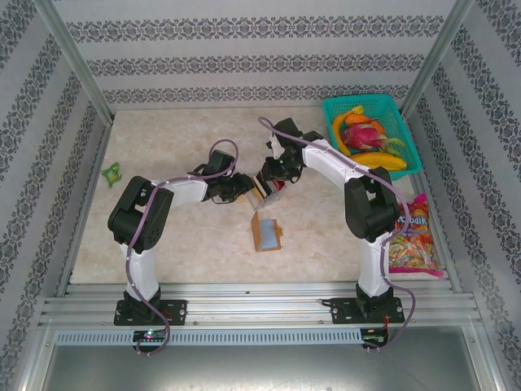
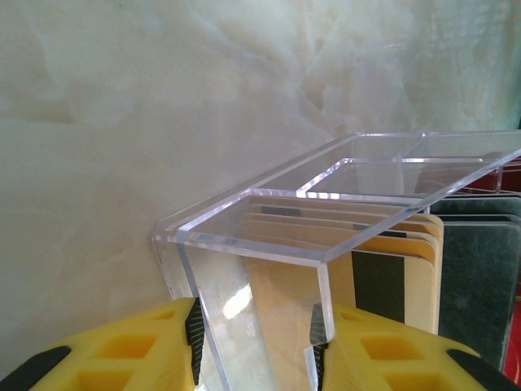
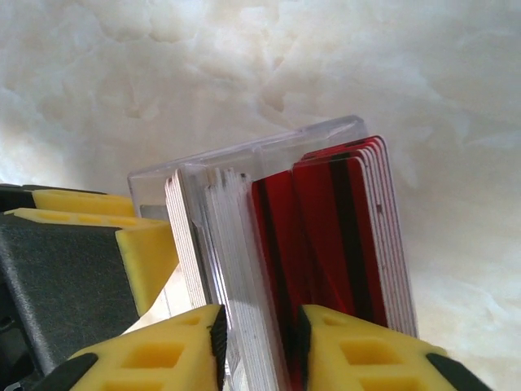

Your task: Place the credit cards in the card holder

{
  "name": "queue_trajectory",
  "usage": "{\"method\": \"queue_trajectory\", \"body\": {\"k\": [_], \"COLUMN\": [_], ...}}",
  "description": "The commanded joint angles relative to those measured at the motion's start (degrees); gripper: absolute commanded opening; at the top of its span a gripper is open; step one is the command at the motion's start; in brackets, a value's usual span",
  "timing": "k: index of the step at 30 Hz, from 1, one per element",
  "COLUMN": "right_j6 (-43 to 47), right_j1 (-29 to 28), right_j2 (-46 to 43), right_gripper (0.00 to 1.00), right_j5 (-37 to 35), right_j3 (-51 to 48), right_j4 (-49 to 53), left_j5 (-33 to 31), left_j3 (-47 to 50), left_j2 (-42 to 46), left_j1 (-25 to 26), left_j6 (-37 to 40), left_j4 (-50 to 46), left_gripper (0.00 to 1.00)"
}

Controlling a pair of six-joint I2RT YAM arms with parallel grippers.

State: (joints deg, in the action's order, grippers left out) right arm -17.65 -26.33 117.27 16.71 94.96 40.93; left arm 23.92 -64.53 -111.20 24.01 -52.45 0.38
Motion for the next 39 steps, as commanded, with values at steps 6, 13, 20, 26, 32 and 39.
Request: {"method": "queue_trajectory", "body": {"k": [6,13,20,26,32,39], "right_j6": [0.16,0.25,0.34,0.14,2.47,8.92], "right_j1": [1.58,1.97,1.89,3.3,6.75,10.25], "right_j2": [-3.05,-2.3,-2.31,-4.19,-3.1,1.86], "right_gripper": [0.54,0.58,0.54,0.55,0.59,0.65], "right_j5": [-7.69,-6.45,-1.9,-8.06,-14.99,-12.13], "right_j3": [1.37,0.56,-0.34,-1.04,-0.86,0.5], "right_j4": [0.56,0.18,-1.34,-1.34,1.72,4.07], "left_j5": [0.67,0.67,0.67,0.1,0.29,-1.31], "left_j3": [0.46,0.46,0.37,0.1,0.49,0.81], "left_j2": [-0.51,-0.56,-0.68,-0.34,-0.11,0.72], "left_j1": [0.78,0.78,0.78,0.8,0.81,0.78], "left_j6": [1.68,1.72,1.5,2.4,2.33,2.61], "left_j4": [-3.38,-3.63,-3.54,-4.61,-4.34,-4.98], "left_gripper": [0.41,0.41,0.41,0.4,0.4,0.37]}}
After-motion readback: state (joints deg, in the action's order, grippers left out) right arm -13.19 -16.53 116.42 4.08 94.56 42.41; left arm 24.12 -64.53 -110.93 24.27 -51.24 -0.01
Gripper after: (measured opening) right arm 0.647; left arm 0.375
